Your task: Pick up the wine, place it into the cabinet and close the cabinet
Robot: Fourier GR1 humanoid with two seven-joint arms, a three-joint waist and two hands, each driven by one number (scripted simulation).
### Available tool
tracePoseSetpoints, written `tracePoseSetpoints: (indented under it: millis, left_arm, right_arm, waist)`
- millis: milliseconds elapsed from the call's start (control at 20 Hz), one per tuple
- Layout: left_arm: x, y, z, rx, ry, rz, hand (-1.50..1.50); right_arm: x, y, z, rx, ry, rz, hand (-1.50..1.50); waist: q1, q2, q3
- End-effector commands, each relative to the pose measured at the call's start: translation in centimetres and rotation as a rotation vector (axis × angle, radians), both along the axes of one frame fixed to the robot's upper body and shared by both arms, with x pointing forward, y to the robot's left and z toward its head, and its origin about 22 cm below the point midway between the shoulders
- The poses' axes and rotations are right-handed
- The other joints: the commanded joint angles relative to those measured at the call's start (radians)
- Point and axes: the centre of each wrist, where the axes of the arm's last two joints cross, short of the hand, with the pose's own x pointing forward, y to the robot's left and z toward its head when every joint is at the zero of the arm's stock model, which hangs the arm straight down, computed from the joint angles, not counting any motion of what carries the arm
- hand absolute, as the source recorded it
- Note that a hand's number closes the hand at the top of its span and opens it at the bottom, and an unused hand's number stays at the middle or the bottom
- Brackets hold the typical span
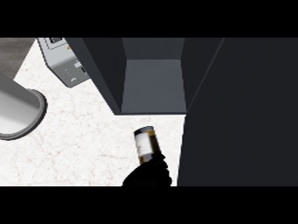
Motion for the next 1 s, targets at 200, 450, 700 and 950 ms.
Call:
tracePoseSetpoints:
  millis: [200, 450, 700, 950]
  left_arm:
    - [0.0, 3.3, -0.7, -0.249, 0.107, 0.226, 1.50]
    - [-0.1, 5.3, 2.7, -0.781, 0.223, 0.546, 1.50]
    - [1.7, 9.6, 5.2, -1.186, 0.281, 0.614, 1.50]
    - [2.6, 19.0, 5.0, -1.340, 0.207, 0.588, 1.50]
  right_arm:
    - [-1.2, -0.2, 0.8, 0.027, -0.056, 0.024, -1.50]
    - [-0.2, 0.0, 0.0, 0.055, -0.063, -0.004, -1.50]
    - [-0.6, 0.0, 0.0, 0.045, -0.045, 0.014, -1.50]
    - [-1.0, -0.6, -0.7, 0.054, -0.034, 0.032, -1.50]
  waist:
    - [0.012, 0.008, -0.004]
    - [0.055, 0.028, -0.026]
    - [0.034, 0.005, -0.010]
    - [0.007, 0.005, -0.001]
